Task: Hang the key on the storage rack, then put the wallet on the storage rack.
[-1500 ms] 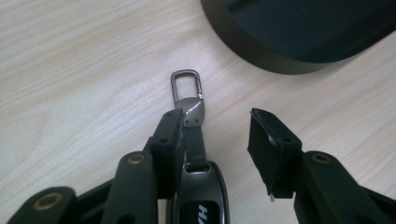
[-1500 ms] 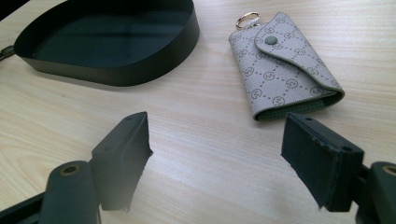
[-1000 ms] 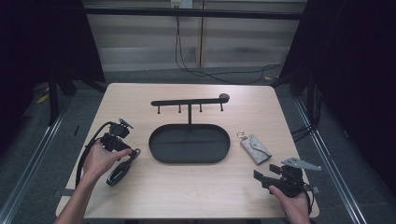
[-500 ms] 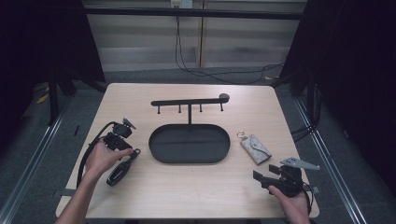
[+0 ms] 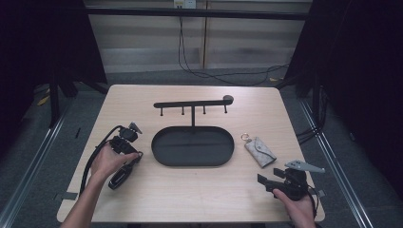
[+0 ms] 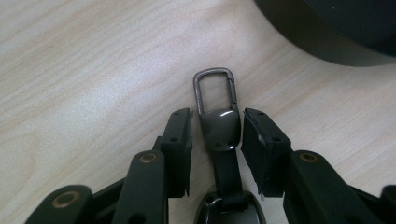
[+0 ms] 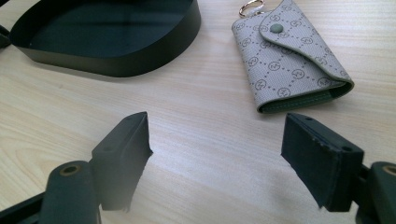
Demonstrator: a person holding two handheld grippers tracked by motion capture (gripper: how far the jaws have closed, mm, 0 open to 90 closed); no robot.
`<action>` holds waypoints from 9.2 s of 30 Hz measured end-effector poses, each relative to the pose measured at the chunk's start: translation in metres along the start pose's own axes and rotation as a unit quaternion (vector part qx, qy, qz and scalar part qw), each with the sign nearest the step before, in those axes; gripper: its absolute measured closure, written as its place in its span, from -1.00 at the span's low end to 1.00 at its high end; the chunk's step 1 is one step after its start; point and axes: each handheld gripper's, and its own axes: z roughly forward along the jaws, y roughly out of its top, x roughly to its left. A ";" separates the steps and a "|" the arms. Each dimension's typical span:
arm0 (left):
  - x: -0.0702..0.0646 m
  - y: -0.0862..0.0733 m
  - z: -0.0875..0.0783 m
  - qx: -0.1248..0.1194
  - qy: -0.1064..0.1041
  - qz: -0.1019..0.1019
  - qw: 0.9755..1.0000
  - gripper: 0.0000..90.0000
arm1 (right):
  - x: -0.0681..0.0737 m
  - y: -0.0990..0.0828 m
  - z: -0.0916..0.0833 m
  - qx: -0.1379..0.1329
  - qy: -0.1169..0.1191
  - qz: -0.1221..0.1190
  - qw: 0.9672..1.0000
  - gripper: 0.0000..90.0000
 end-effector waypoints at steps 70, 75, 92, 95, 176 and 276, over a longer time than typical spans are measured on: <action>-0.010 0.011 -0.053 0.011 -0.001 0.023 1.000 0.57 | -0.001 0.000 0.001 0.007 -0.003 0.003 1.000 -0.48; -0.009 0.011 -0.058 0.011 -0.002 0.021 1.000 0.57 | -0.001 0.000 0.002 0.007 -0.003 0.003 1.000 -0.48; -0.007 0.013 -0.083 -0.004 0.001 0.017 1.000 0.57 | -0.001 0.000 0.002 0.007 -0.004 0.005 1.000 -0.48; -0.008 0.011 -0.086 -0.005 0.000 0.013 1.000 0.57 | -0.001 0.000 0.002 0.007 -0.005 0.005 1.000 -0.48; -0.060 0.084 -0.150 0.019 -0.004 0.062 0.998 0.57 | -0.001 0.000 0.001 0.006 0.000 0.005 1.000 -0.47; -0.007 0.009 -0.126 -0.194 -0.048 0.006 0.980 -0.60 | 0.001 0.002 0.001 0.004 0.013 -0.006 1.000 -0.64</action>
